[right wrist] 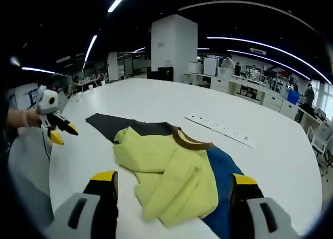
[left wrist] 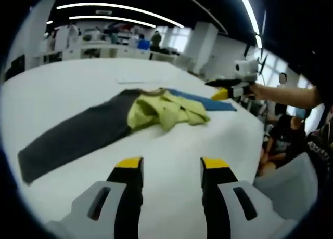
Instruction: Fold the garment on the visible template until the final outline fits inside the template.
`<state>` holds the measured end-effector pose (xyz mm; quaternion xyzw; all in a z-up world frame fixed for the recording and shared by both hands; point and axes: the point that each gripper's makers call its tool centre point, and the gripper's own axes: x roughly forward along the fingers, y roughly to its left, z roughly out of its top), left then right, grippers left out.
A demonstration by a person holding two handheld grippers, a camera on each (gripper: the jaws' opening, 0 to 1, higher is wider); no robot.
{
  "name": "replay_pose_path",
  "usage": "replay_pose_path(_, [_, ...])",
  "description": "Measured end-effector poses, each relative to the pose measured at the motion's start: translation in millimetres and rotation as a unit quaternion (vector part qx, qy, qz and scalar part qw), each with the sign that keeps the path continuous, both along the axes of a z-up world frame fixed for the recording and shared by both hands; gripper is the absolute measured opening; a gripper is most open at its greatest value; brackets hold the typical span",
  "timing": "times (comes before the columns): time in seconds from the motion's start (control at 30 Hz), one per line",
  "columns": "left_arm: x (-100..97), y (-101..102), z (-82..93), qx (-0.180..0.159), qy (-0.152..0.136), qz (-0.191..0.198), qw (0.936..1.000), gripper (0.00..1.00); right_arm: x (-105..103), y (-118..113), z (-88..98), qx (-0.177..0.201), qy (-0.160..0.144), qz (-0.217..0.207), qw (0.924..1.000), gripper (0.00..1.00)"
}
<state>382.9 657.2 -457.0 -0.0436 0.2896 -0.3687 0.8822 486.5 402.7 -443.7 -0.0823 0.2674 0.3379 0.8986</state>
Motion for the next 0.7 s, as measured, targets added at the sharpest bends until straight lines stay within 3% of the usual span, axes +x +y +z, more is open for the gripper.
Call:
replay_pose_path(0.2, [12.8,-17.6,8.5,-0.008,-0.015,-0.007,0.9998,0.45,-21.6,-12.3,-11.8,0.019,0.020,-0.025,0.9993,0.89])
replay_pose_path(0.43, [26.2,-30.6,10.3,0.000,-0.026,-0.017,0.9995,0.43,-36.0,-29.3,-21.7,0.010,0.022,-0.044,0.9987,0.80])
replay_pose_path(0.7, [49.4,-47.0,12.7,0.015,-0.043,-0.026,0.9986,0.41,-51.2,-22.8,-37.7,0.014,0.037,-0.047,0.9981,0.72])
